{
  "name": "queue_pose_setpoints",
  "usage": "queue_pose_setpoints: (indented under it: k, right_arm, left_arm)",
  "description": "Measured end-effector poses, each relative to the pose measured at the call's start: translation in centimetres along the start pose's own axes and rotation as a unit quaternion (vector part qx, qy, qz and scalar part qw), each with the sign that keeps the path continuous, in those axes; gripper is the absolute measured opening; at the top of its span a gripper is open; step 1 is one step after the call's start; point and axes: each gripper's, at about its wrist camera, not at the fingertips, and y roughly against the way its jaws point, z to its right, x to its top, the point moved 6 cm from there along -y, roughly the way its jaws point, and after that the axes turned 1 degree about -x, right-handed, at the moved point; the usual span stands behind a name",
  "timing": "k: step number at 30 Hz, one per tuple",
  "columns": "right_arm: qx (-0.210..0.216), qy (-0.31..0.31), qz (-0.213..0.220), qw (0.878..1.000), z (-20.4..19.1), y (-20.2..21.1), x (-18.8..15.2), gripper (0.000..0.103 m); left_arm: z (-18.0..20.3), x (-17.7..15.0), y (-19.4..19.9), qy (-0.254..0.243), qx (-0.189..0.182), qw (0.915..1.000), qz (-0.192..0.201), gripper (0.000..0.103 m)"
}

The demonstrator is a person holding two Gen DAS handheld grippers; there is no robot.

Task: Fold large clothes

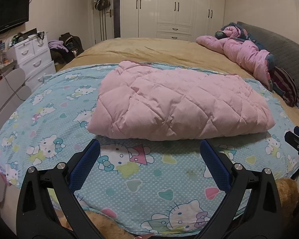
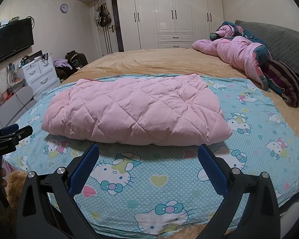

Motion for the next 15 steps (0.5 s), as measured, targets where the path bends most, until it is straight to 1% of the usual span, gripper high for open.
queue_pose_setpoints:
  k: [13, 14, 15]
  right_arm:
    - [-0.011, -0.001, -0.003, 1.000, 0.7, -0.1, -0.2, 0.099]
    - [-0.011, -0.004, -0.005, 1.000, 0.9, -0.2, -0.3, 0.099]
    - [-0.013, -0.011, -0.009, 1.000, 1.2, -0.2, -0.5, 0.099]
  left_arm:
    - [-0.3, -0.8, -0.7, -0.012, 0.010, 0.9998, -0.011, 0.094]
    - [-0.4, -0.8, -0.8, -0.013, 0.014, 0.9998, -0.012, 0.094]
    - [-0.7, -1.0, -0.9, -0.015, 0.026, 0.9994, -0.015, 0.094]
